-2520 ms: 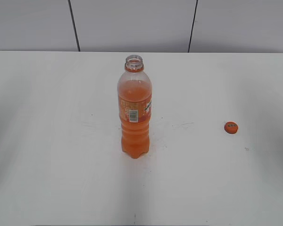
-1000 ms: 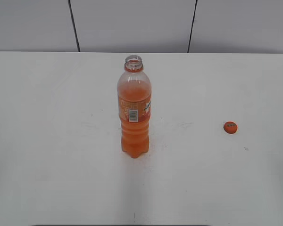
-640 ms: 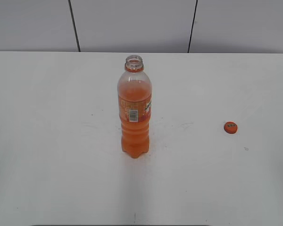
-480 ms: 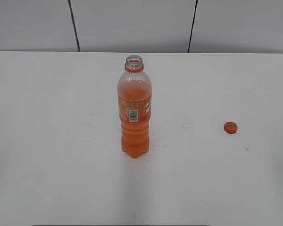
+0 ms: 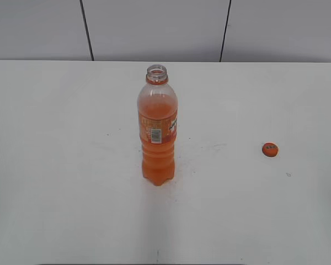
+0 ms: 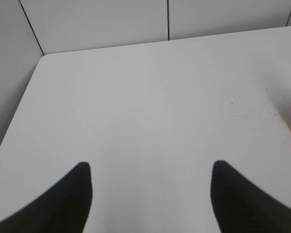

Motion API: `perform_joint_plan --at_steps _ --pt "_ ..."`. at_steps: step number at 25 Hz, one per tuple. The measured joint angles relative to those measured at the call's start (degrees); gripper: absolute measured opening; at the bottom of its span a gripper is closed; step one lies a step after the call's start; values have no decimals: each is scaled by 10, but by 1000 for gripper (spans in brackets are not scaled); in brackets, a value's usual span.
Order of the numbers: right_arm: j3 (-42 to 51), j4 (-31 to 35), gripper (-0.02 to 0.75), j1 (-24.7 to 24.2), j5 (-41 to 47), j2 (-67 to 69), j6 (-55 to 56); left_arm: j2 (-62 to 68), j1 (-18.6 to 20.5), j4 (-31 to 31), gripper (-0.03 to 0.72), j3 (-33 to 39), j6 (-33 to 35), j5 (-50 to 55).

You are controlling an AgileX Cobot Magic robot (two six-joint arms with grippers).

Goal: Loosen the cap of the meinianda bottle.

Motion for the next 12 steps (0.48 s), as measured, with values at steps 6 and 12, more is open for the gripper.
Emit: perform_joint_plan --at_steps 6,12 --pt "0 0 544 0 0 0 0 0 0 0 459 0 0 0" --pt "0 0 544 0 0 0 0 0 0 0 446 0 0 0"
